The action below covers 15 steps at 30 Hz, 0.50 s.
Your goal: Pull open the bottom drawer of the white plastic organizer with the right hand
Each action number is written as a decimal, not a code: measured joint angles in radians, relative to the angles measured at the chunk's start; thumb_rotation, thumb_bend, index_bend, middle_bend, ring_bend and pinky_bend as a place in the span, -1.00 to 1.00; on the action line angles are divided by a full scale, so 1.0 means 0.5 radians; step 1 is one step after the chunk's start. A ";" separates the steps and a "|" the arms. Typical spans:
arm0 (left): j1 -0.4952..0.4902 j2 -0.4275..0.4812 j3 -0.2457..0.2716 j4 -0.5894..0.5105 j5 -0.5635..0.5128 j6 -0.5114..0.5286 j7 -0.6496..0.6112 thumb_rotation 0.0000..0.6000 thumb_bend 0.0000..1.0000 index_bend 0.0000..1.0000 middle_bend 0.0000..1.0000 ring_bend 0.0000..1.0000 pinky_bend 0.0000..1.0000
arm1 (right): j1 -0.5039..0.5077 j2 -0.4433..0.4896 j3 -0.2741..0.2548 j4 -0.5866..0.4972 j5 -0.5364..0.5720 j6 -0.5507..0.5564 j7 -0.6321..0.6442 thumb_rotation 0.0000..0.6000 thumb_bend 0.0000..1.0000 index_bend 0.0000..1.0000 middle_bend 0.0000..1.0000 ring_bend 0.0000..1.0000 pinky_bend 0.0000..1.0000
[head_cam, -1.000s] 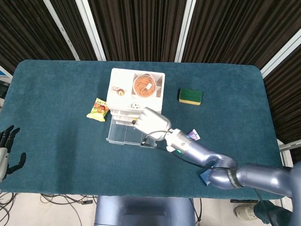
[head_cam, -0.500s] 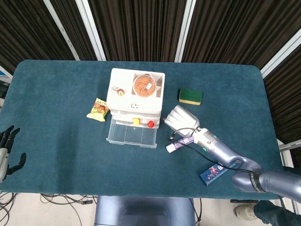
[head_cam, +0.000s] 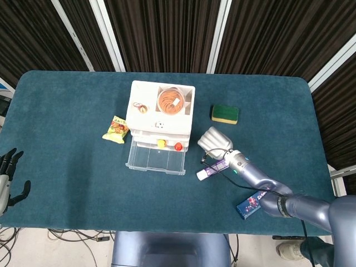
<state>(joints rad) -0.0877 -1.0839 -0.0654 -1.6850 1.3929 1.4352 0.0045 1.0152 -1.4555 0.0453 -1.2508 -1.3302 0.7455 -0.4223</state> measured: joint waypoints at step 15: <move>0.000 0.003 0.001 -0.004 -0.002 -0.004 -0.001 1.00 -0.12 -0.87 -0.99 -1.00 -1.00 | 0.013 -0.058 0.003 0.037 0.103 -0.146 -0.042 1.00 -0.55 -0.63 0.98 1.00 1.00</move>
<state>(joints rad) -0.0879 -1.0826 -0.0650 -1.6871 1.3917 1.4333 0.0042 1.0216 -1.4847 0.0470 -1.2325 -1.2786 0.6722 -0.4433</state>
